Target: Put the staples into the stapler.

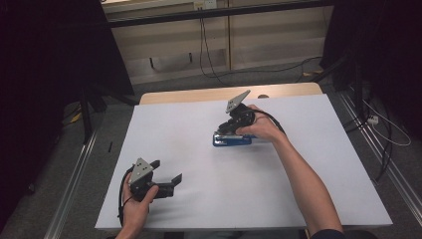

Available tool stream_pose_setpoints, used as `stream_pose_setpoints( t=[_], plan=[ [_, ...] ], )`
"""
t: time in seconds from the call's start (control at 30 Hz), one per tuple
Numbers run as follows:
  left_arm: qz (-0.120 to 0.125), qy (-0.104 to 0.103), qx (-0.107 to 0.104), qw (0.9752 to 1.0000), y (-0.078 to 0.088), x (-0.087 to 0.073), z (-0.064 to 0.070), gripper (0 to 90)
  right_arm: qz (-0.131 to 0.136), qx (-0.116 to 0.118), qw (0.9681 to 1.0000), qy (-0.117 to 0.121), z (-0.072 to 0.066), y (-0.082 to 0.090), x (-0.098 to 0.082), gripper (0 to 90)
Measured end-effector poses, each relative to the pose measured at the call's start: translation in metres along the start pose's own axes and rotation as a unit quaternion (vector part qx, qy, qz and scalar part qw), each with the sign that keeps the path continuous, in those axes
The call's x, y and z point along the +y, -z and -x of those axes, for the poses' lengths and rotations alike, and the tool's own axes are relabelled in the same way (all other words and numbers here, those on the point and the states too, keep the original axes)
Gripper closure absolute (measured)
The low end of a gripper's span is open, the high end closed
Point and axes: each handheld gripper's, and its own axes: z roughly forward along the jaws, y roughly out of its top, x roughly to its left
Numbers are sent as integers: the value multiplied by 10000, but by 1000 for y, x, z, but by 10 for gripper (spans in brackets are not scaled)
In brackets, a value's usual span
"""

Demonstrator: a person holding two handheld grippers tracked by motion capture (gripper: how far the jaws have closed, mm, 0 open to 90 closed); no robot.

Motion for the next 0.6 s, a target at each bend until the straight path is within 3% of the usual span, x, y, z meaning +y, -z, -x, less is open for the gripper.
stream_pose_setpoints(
  t=[0.33,0.6],
  plan=[
    [-24,-2,-16,10000,-1,0,0,42,-133,35,9996,234,0,-3,0,792],
    [-15,-3,-36,10000,0,0,0,42,-196,71,9994,287,0,-4,-1,791]
  ],
)
